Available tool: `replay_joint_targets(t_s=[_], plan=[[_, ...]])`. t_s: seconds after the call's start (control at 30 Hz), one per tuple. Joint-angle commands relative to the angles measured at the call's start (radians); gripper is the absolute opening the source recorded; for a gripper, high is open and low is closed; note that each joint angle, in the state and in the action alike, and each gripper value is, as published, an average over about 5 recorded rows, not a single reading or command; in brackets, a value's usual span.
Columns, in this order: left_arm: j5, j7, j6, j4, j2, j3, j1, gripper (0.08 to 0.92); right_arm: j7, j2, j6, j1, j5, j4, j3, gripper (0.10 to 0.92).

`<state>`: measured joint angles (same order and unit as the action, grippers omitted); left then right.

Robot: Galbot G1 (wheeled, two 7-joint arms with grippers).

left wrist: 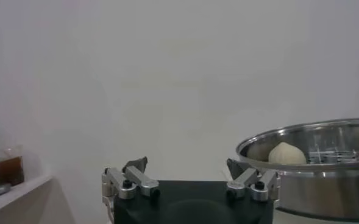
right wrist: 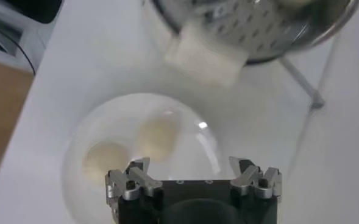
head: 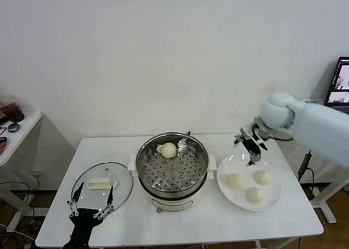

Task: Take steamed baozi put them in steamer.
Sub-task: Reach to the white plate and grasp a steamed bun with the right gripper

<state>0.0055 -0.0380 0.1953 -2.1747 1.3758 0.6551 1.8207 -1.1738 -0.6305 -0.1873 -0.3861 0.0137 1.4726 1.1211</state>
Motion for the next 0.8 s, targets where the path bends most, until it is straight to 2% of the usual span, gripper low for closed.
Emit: replay_joint_targets(t_s=[0.03,0.37,0.8], plan=[[0.002,0.0,0.001,0.002,0.001,0.003,0.001,0.823,0.047,0.082,-0.069,0.283,-0.1,-0.018,-0.182,0.823],[0.009,-0.001,0.01,0.001,0.014,0.026,0.027,0.823,0.073,-0.104,-0.043,0.386,-0.19,-0.145,-0.249,0.823],[0.006,-0.002,0.011,0.005,0.019,0.038,0.026,0.823,0.072,-0.183,-0.039,0.43,-0.249,-0.223,-0.266,0.819]])
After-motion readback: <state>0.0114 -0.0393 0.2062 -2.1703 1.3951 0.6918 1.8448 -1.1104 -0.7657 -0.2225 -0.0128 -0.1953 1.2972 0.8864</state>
